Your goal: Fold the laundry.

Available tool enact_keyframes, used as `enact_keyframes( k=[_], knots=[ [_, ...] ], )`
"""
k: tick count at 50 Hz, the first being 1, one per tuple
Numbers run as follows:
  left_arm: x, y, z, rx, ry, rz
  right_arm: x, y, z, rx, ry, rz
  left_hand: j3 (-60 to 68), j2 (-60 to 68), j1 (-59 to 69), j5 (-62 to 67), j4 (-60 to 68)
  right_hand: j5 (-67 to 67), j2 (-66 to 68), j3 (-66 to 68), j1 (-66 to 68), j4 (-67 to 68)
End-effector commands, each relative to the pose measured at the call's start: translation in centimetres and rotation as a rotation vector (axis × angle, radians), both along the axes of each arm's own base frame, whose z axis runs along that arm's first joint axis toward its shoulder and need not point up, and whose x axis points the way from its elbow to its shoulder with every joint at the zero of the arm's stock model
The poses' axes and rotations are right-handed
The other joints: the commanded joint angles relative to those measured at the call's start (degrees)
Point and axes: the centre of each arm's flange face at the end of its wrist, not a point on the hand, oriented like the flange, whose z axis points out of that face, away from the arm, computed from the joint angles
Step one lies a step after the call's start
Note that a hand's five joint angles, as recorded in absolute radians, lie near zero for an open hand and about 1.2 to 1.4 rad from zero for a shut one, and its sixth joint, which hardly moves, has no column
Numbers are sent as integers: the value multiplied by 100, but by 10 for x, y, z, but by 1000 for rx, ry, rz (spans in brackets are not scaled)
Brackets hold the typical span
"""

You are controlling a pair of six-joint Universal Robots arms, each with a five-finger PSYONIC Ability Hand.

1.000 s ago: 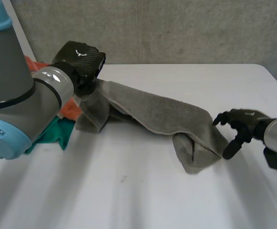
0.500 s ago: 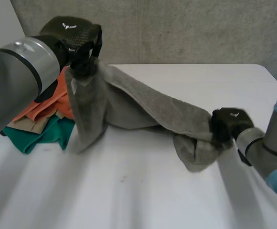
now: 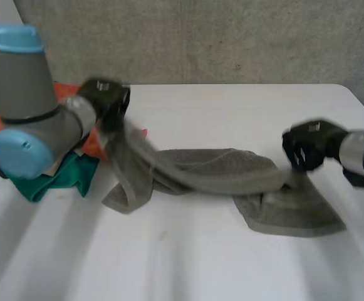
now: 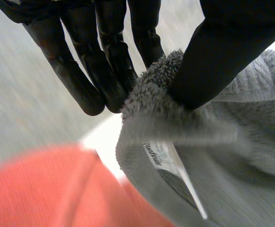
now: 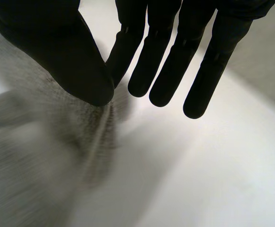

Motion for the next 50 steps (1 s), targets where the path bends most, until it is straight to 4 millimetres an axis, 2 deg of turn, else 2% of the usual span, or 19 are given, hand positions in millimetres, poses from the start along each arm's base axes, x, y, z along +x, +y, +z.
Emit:
enact_keyframes(
  k=[1, 2, 4, 6, 9, 13, 17, 18, 21, 22, 24, 25, 26, 30, 33, 36, 42, 45, 50],
  knots=[
    [-25, -13, 140, -522, 367, -14, 7, -63, 101, -539, -291, -147, 1191, 1145, 1354, 1401, 1155, 1342, 1273, 1202, 1434, 1167],
    [-21, -6, 168, -605, 437, -7, 5, -67, 128, -631, -374, -168, 1191, 1145, 1354, 1401, 1155, 1342, 1273, 1202, 1434, 1167],
    [-17, 2, 189, -658, 495, -2, 3, -64, 148, -675, -437, -177, 1191, 1145, 1354, 1401, 1155, 1342, 1273, 1202, 1434, 1167],
    [-9, 10, 205, -682, 542, 7, 1, -54, 171, -703, -505, -164, 1191, 1145, 1354, 1401, 1155, 1342, 1273, 1202, 1434, 1167],
    [-5, 15, 206, -662, 551, 9, -1, -47, 178, -681, -529, -136, 1191, 1145, 1354, 1401, 1155, 1342, 1273, 1202, 1434, 1167],
    [2, 10, 179, -570, 503, 30, -1, -39, 161, -563, -499, -86, 1191, 1145, 1354, 1401, 1155, 1342, 1273, 1202, 1434, 1167],
    [10, 5, 138, -448, 433, 53, 2, -26, 131, -421, -454, -51, 1191, 1145, 1354, 1401, 1155, 1342, 1273, 1202, 1434, 1167],
    [13, 4, 118, -392, 403, 64, 3, -19, 117, -359, -429, -39, 1191, 1145, 1354, 1401, 1155, 1342, 1273, 1202, 1434, 1167],
    [18, 2, 87, -311, 361, 80, 4, -6, 90, -262, -383, -21, 1191, 1145, 1354, 1401, 1155, 1342, 1273, 1202, 1434, 1167],
    [20, 2, 65, -253, 331, 85, 4, 2, 69, -194, -348, -6, 1191, 1145, 1354, 1401, 1155, 1342, 1273, 1202, 1434, 1167],
    [22, 3, 42, -195, 300, 86, 5, 11, 49, -135, -314, 12, 1191, 1145, 1354, 1401, 1155, 1342, 1273, 1202, 1434, 1167],
    [23, 5, 21, -138, 266, 81, 5, 15, 38, -106, -297, 22, 1191, 1145, 1354, 1401, 1155, 1342, 1273, 1202, 1434, 1167],
    [24, 5, 11, -113, 250, 76, 6, 24, 18, -53, -265, 40, 1191, 1145, 1354, 1401, 1155, 1342, 1273, 1202, 1434, 1167],
    [27, 9, -27, -12, 174, 64, 8, 36, -29, 48, -196, 76, 1191, 1145, 1354, 1401, 1155, 1342, 1273, 1202, 1434, 1167],
    [27, 10, -36, 7, 136, 57, 12, 36, -51, 67, -160, 88, 1191, 1145, 1354, 1401, 1155, 1342, 1273, 1202, 1434, 1167],
    [30, 9, -36, 7, 123, 66, 12, 33, -58, 68, -154, 67, 1191, 1145, 1354, 1401, 1155, 1342, 1273, 1202, 1434, 1167],
    [34, 13, -18, -23, 136, 74, 7, 28, -60, 73, -177, -42, 1191, 1145, 1354, 1401, 1155, -3651, -3721, -3792, -3559, -3827],
    [35, 16, -10, -40, 142, 73, 2, 27, -54, 69, -193, -101, 1191, 1145, 1354, 1401, 1155, -4494, -4564, -4635, -4402, -4670],
    [36, 16, -6, -49, 147, 76, -17, 30, -41, 84, -156, -206, 1191, 1145, 1354, 1401, 1155, -4447, -4516, -4588, -4355, -4622]
  ],
)
